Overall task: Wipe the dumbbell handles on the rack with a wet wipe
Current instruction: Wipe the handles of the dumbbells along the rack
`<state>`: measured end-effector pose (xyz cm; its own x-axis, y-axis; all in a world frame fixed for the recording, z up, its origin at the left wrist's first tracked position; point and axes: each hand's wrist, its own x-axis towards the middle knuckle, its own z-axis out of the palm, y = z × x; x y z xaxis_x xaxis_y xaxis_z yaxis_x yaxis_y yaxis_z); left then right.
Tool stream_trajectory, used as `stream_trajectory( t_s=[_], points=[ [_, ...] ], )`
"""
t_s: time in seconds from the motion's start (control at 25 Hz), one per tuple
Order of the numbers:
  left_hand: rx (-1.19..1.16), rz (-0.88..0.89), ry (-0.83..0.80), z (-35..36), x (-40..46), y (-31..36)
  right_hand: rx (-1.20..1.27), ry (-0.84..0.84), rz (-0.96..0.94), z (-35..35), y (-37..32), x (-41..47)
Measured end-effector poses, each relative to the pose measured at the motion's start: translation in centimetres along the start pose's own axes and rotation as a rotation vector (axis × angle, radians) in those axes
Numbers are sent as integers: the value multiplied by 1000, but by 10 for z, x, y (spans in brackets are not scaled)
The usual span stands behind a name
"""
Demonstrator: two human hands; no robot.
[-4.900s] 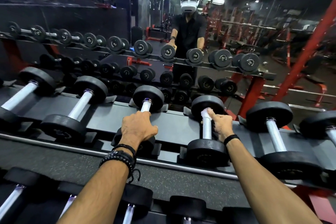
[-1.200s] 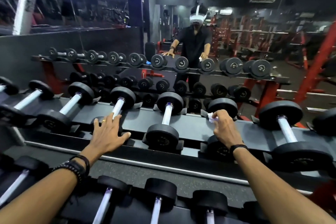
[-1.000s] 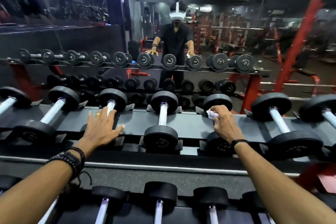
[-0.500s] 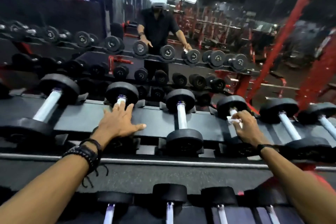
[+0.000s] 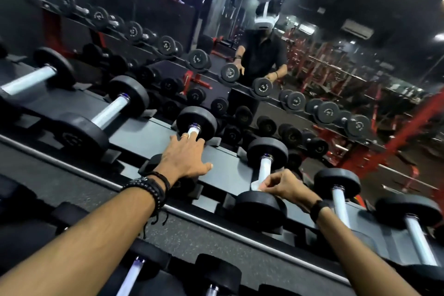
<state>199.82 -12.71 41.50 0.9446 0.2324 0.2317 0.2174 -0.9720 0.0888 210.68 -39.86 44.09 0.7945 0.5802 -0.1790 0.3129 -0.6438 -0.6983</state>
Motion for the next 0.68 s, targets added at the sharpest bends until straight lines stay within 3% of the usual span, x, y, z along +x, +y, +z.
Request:
stream_trajectory(
  t_s=[0.2,0.32,0.48,0.68],
  points=[
    [26,-2,25,1,0,0,26,-183,101,-28,3,4],
    [37,8,27,2,0,2,53,-127,127,-12,9,7],
    [34,-8,60,3,0,1,-153,-6,92,-3,-2,5],
    [60,-22,90,6,1,1,-45,14,157,-4,2,-4]
  ],
)
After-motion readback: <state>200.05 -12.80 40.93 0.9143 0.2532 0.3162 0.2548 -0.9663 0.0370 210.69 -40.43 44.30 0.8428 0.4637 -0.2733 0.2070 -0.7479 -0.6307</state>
